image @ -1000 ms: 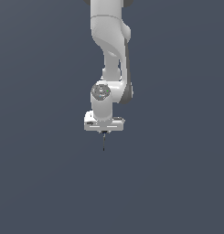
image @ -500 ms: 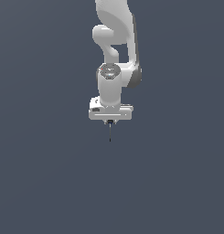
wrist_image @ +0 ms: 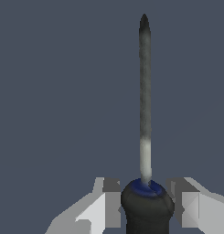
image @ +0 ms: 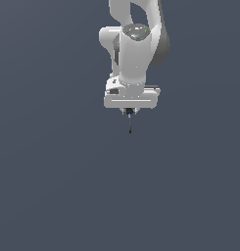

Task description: Pick up the object and move it to a goal position.

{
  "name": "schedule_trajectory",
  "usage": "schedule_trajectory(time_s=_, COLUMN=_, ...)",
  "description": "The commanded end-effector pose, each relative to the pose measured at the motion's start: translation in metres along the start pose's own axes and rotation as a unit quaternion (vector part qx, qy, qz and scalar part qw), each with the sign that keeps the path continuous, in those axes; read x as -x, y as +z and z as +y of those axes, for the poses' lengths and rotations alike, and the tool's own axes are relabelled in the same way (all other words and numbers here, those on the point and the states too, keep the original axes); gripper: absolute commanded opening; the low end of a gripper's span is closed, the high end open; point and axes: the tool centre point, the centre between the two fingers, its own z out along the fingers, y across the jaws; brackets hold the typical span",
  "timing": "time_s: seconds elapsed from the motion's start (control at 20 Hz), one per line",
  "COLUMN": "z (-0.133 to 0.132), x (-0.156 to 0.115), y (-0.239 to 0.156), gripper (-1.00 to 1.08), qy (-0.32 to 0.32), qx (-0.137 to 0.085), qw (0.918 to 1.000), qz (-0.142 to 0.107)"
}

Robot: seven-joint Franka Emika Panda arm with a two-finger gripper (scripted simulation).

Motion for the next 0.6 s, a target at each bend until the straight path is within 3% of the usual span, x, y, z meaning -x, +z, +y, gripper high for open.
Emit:
schedule_trajectory(time_s=0.0, z=-0.011, x=0.005, y=-0.026, gripper=-1.00, qy=0.000, qx=0.000, qw=1.0000, qz=0.000)
schedule_trajectory(time_s=0.55, z=-0.048, x=0.018, y=-0.110, gripper=-1.00, qy=0.000, qx=0.000, qw=1.0000, qz=0.000)
